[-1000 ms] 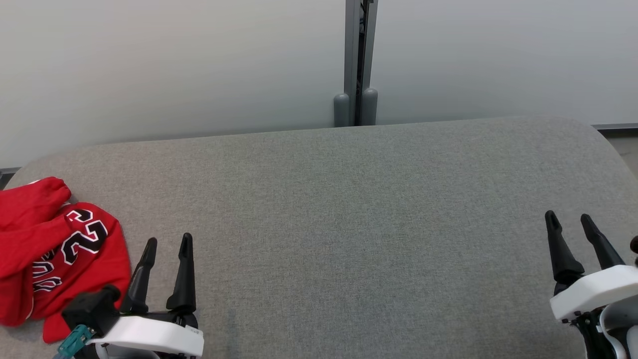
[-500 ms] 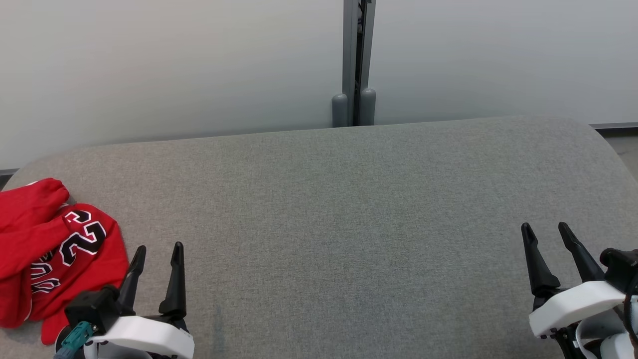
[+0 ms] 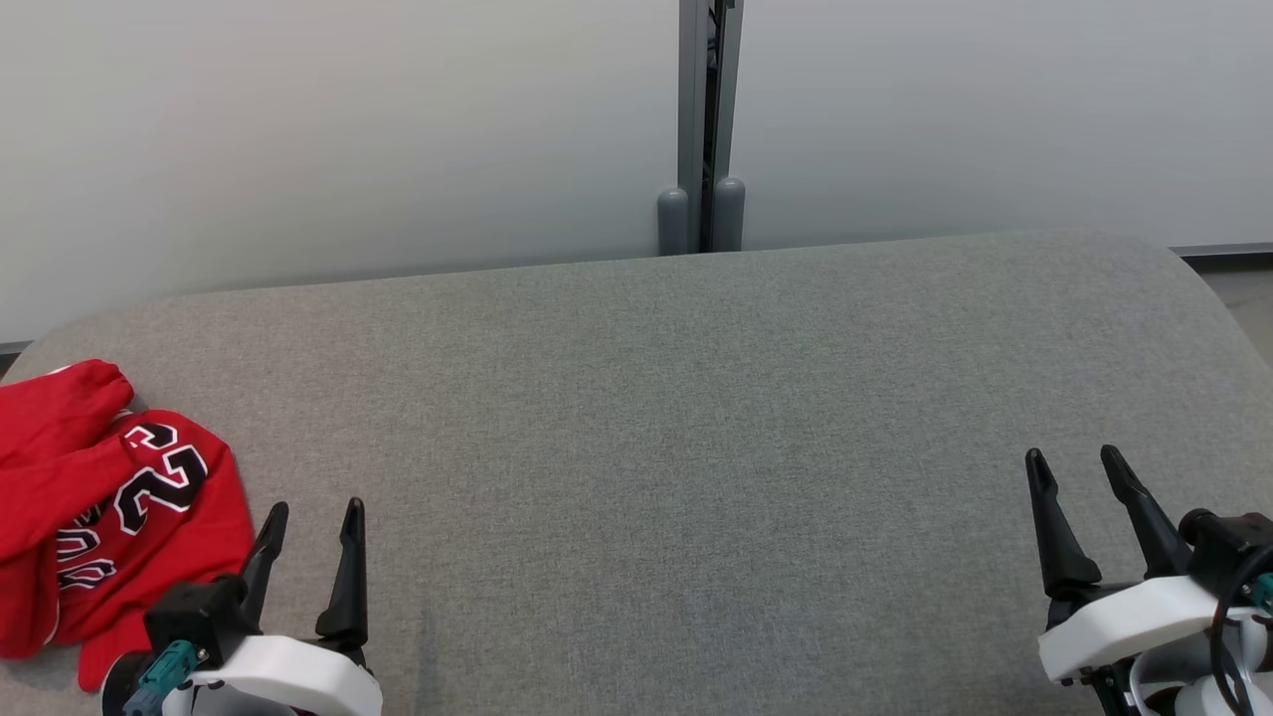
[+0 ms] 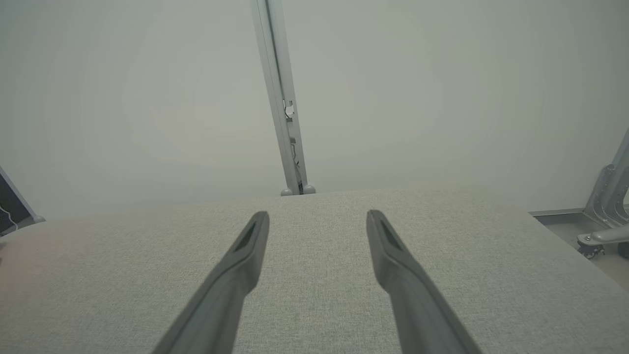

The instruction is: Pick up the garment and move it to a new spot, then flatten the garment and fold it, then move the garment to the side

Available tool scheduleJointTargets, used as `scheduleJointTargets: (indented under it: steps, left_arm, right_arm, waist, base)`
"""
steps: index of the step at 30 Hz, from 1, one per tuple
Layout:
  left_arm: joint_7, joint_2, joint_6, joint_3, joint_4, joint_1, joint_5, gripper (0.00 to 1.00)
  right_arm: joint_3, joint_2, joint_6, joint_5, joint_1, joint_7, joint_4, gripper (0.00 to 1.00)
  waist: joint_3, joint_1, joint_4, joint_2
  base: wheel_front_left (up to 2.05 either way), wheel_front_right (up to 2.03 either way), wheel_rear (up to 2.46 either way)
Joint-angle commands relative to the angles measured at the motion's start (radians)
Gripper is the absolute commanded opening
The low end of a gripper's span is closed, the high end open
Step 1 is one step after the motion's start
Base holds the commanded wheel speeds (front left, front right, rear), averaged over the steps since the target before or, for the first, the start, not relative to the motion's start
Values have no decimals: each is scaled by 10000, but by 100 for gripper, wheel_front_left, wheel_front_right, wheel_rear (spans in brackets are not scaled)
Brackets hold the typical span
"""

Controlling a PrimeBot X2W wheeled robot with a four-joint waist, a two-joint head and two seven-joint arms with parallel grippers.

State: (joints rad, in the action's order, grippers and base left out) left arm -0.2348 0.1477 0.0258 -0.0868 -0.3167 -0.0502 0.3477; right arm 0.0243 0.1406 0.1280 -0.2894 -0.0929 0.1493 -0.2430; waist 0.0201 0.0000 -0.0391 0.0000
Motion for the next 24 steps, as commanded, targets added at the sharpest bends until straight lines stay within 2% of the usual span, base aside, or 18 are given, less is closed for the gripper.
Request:
scheduleJointTargets:
  steps: [1, 24]
  left_arm:
    - [28, 95, 22, 62, -35, -277, -203, 100]
    - [336, 152, -197, 300, -485, -269, -1206, 100]
  right_arm:
    - [17, 37, 42, 141, 45, 174, -14, 100]
    - [77, -181, 38, 928, 101, 1221, -718, 100]
  waist:
    - [1, 0, -4, 0]
    - [44, 0, -34, 0]
  base:
    - [0, 0, 0]
    - [0, 0, 0]
